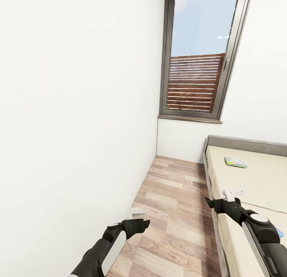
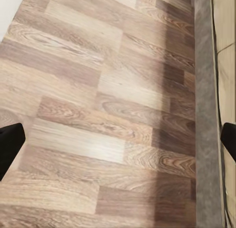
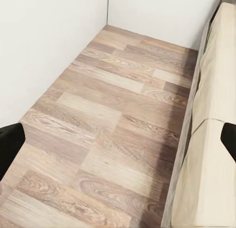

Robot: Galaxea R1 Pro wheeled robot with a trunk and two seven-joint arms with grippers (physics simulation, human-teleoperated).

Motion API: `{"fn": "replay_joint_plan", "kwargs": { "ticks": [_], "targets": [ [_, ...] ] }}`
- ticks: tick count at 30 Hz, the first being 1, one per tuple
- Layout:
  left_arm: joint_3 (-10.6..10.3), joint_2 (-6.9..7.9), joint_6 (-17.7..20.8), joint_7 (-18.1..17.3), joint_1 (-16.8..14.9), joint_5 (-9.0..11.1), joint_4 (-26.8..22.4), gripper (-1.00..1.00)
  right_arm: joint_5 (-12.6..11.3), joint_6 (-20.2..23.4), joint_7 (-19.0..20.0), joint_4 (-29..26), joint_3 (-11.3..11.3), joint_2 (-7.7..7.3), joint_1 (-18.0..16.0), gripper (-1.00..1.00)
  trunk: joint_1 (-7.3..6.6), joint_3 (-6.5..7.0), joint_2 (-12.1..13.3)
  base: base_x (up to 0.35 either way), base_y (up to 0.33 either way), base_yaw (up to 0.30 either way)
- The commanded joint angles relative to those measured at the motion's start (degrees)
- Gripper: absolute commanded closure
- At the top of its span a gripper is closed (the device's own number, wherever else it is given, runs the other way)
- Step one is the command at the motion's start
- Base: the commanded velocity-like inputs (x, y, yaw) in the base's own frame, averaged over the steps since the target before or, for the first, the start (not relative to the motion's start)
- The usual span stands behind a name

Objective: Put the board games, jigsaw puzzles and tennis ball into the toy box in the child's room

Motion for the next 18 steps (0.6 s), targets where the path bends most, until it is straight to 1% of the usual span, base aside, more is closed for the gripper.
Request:
{"fn": "replay_joint_plan", "kwargs": {
  "ticks": [1,12,15,18],
  "targets": [
    [-0.1,0.03,0.2,0.5,0.0,0.6,-0.1,-1.00,-0.1,0.3,0.3,-0.1,-0.1,0.01,0.0,-1.00,0.00,-0.07,0.0,0.025,0.034,-0.207],
    [0.0,0.02,0.3,0.5,0.0,0.7,-0.1,-1.00,-0.1,0.4,0.3,-0.1,-0.1,0.03,0.0,-1.00,0.00,-0.07,0.0,0.007,0.009,-0.268],
    [0.0,0.02,0.3,0.4,0.0,0.7,-0.1,-1.00,-0.1,0.4,0.3,-0.1,-0.1,0.04,0.0,-1.00,0.00,-0.07,0.0,0.043,0.055,-0.150],
    [0.0,0.02,0.3,0.4,0.0,0.7,-0.1,-1.00,-0.1,0.3,0.3,-0.1,-0.1,0.00,0.0,-1.00,0.00,-0.07,0.0,0.161,0.150,-0.062]
  ]
}}
